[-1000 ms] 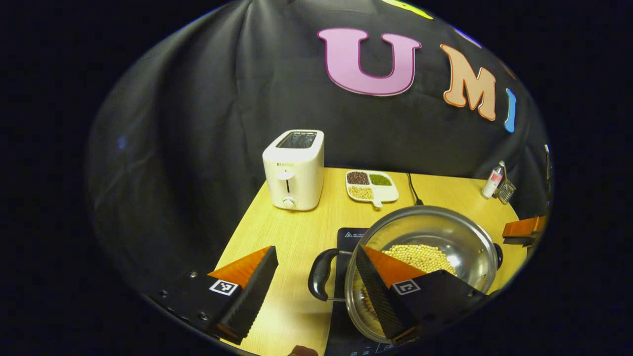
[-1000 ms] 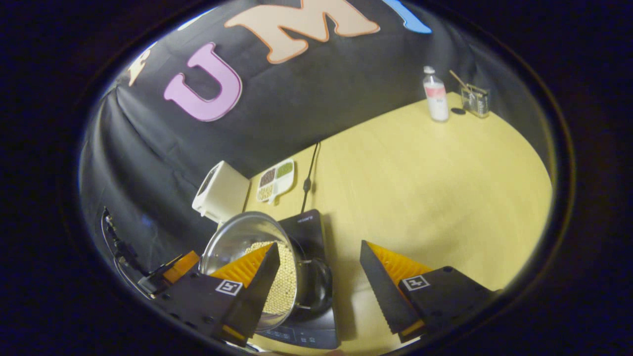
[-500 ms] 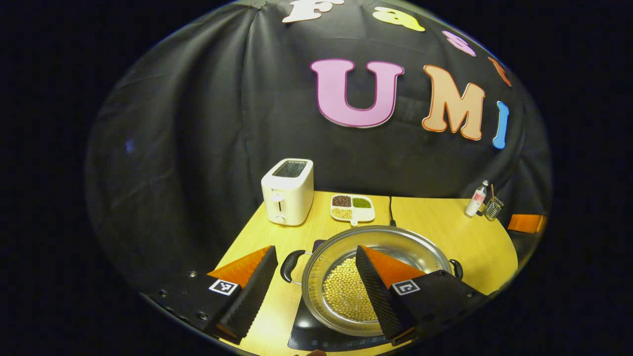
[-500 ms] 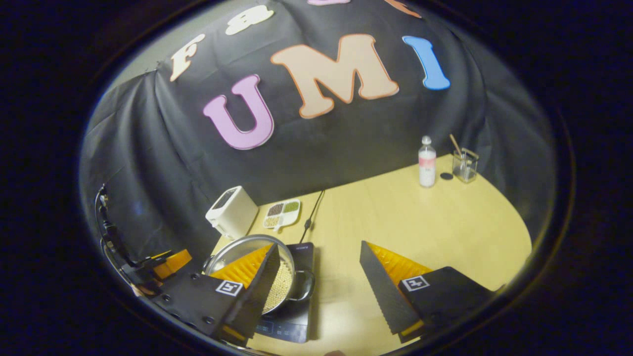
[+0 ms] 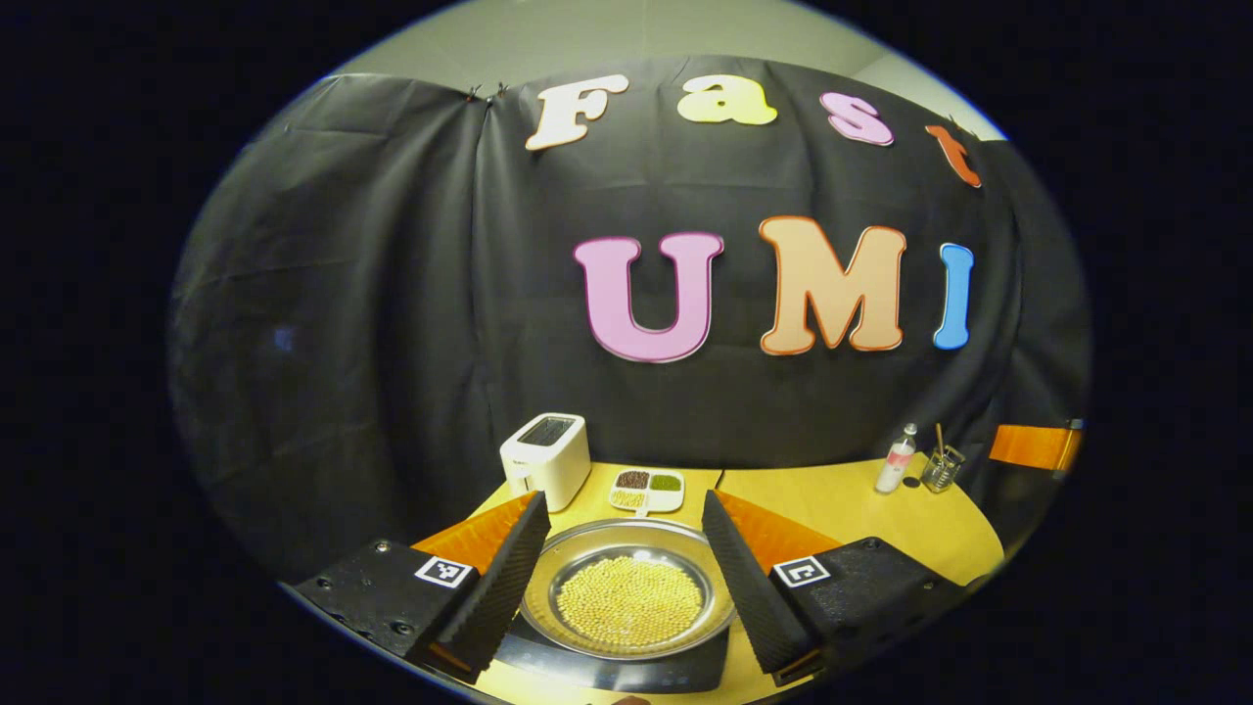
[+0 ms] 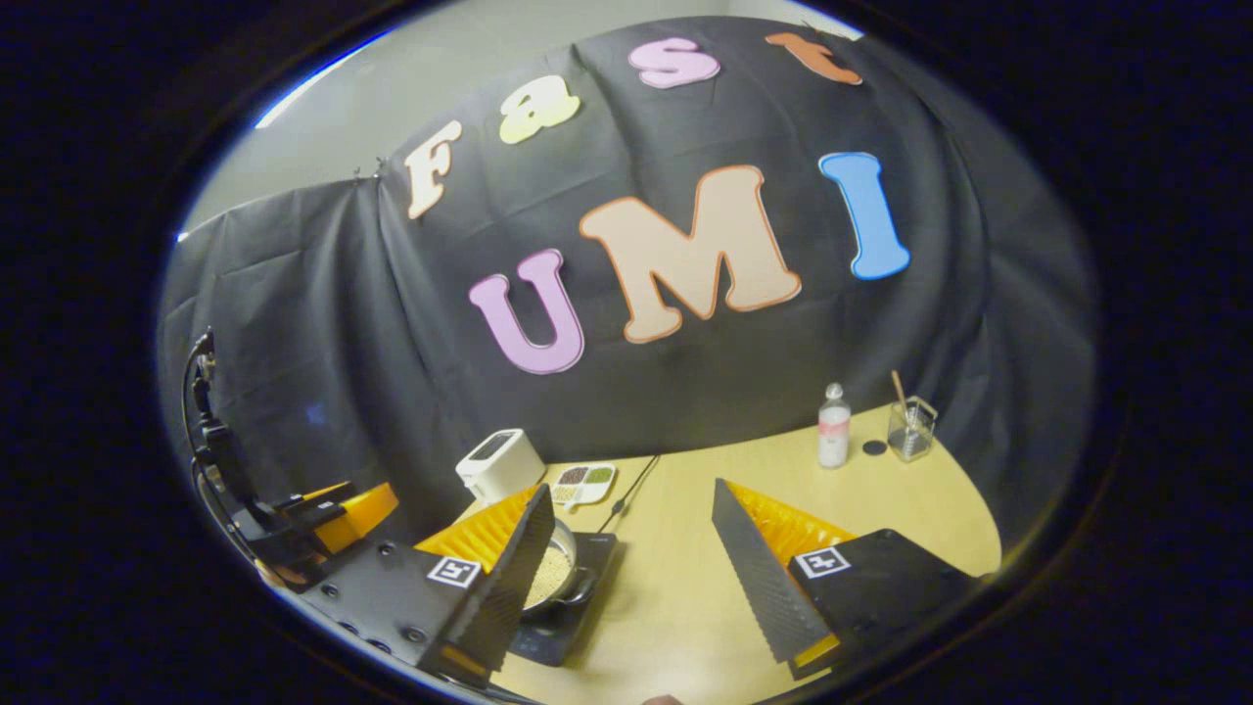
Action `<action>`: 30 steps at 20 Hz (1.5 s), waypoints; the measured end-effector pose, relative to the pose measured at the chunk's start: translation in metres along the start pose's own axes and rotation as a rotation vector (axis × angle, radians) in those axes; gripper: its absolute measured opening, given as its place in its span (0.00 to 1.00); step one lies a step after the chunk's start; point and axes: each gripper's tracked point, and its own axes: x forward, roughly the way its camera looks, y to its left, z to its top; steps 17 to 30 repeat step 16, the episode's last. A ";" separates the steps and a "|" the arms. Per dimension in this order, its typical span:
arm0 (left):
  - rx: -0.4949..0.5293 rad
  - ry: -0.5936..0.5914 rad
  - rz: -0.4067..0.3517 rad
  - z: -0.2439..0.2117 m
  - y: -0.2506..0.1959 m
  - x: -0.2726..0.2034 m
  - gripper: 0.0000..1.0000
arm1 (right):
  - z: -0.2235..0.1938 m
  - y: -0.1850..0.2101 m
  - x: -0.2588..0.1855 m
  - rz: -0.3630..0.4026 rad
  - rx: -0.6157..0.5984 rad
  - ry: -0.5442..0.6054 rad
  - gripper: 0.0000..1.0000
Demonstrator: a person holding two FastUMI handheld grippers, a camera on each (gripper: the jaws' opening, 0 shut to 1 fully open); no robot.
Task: First push the handle of the pot to place it horizontally, then grasp the pot with both hands and set it on the induction cooktop.
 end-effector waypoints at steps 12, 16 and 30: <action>-0.056 -0.117 -0.027 0.046 -0.133 -0.047 0.96 | 0.068 -0.107 -0.087 -0.088 -0.166 -0.154 0.91; -0.047 -0.115 -0.044 0.048 -0.150 -0.052 0.96 | 0.083 -0.127 -0.105 -0.118 -0.171 -0.171 0.91; -0.047 -0.115 -0.044 0.048 -0.150 -0.052 0.96 | 0.083 -0.127 -0.105 -0.118 -0.171 -0.171 0.91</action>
